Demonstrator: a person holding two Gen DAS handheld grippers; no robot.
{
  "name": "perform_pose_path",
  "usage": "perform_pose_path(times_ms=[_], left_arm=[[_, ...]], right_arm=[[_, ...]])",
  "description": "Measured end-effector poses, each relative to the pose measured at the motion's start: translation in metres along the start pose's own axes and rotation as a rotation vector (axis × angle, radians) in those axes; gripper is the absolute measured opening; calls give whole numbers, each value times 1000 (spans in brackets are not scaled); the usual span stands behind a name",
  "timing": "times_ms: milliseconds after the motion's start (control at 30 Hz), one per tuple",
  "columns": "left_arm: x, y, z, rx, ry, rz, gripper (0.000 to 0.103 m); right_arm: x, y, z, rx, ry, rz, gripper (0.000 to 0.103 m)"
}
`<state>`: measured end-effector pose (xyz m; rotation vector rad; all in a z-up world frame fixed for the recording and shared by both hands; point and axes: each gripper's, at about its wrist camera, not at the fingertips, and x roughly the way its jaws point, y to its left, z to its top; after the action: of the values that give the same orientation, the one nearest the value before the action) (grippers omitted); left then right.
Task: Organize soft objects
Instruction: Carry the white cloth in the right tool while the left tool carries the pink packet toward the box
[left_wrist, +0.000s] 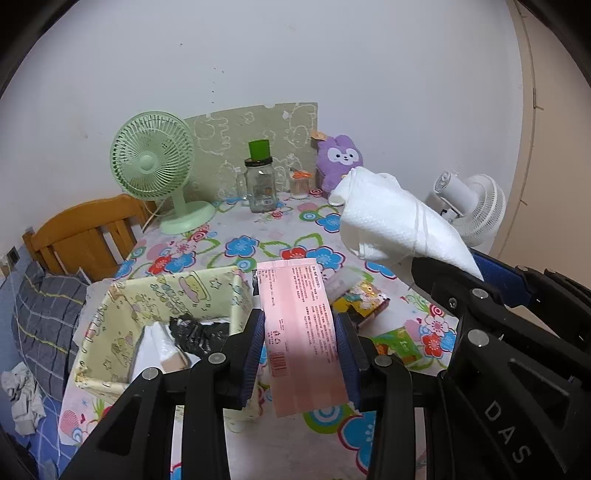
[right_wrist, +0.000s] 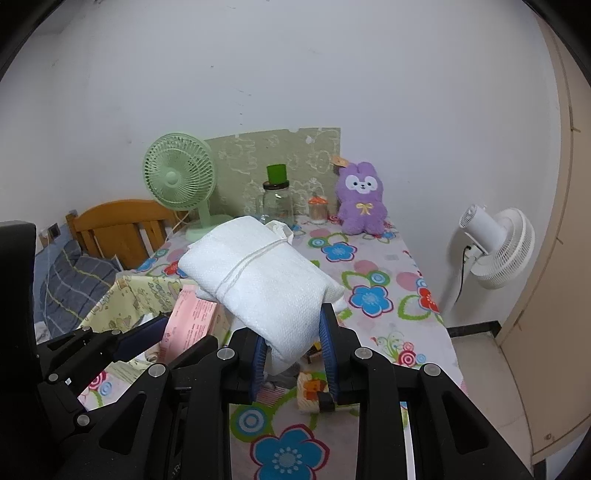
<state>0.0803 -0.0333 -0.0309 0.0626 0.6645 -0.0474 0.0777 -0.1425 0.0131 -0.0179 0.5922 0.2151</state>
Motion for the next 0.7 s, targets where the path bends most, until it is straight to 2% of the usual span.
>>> perform_pose_path(times_ms=[700], left_arm=[[2,58,10,12,-33,56,39]], right_arm=[[29,62,23,-60,11,98,30]])
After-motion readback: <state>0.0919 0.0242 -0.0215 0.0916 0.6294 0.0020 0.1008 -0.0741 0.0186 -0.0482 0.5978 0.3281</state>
